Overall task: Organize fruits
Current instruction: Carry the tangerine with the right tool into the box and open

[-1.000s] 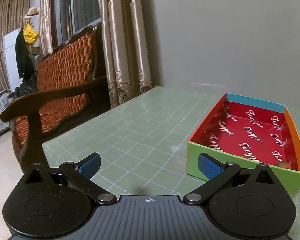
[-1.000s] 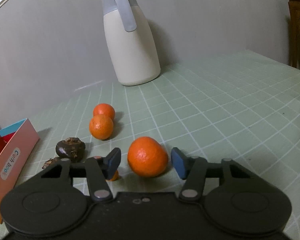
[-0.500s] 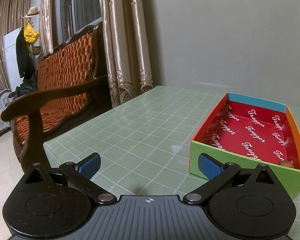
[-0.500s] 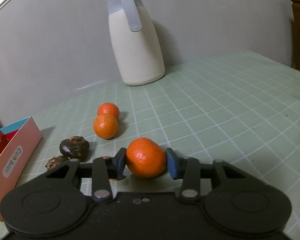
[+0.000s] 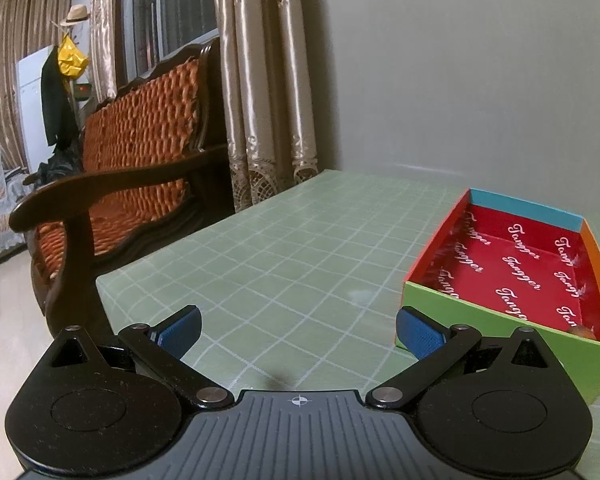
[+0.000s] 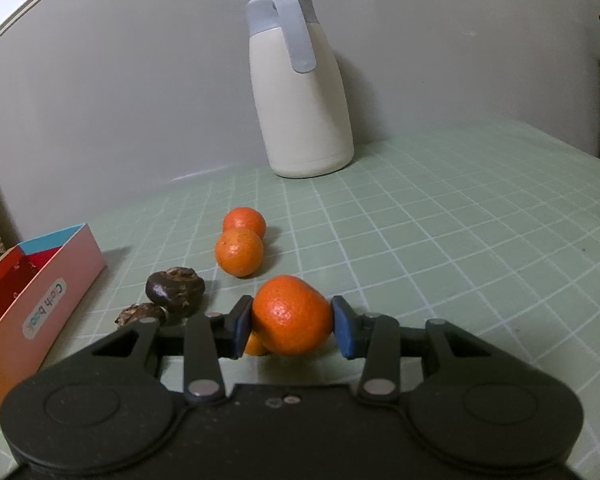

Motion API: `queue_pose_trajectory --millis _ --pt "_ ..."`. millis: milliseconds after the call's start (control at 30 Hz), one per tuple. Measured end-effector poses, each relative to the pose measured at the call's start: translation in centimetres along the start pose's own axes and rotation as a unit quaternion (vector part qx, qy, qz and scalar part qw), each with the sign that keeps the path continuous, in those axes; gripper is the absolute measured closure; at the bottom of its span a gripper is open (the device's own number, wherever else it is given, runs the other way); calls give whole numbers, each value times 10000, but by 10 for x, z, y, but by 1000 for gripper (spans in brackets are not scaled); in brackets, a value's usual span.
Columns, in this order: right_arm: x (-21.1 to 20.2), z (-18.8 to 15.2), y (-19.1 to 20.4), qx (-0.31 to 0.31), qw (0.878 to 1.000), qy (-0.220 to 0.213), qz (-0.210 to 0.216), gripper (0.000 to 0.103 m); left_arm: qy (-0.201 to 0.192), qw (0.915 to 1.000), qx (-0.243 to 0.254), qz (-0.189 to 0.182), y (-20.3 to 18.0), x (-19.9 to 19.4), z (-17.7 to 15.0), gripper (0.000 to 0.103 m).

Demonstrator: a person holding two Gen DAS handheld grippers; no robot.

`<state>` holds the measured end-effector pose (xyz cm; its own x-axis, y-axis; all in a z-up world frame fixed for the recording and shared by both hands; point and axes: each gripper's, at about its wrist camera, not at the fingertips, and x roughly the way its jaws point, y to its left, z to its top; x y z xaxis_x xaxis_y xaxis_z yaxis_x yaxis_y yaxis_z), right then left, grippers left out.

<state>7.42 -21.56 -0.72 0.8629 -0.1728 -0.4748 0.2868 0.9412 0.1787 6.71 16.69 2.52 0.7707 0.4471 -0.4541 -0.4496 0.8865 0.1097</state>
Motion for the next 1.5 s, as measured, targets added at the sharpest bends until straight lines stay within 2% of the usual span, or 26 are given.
queue_pose_trajectory --millis 233,567,733,1000,1133,1500 --pt "-8 -2 11 -166 9995 -66 256 62 53 9998 -163 44 11 2 1 0" --pt "-21 1 44 -362 9926 -274 1127 62 163 9987 -407 244 34 6 0 0" --pt "-29 4 70 -552 9828 -361 1726 62 181 9983 -401 384 44 6 -2 0" --pt "-36 0 135 -1159 9577 -363 2607 62 218 9972 -442 556 64 6 -6 0" --pt "-33 -6 161 -1423 9483 -259 2825 62 266 9964 -525 608 74 8 -7 0" --pt "-24 -23 197 -1883 9381 96 2905 61 308 9958 -587 629 82 12 -9 0"
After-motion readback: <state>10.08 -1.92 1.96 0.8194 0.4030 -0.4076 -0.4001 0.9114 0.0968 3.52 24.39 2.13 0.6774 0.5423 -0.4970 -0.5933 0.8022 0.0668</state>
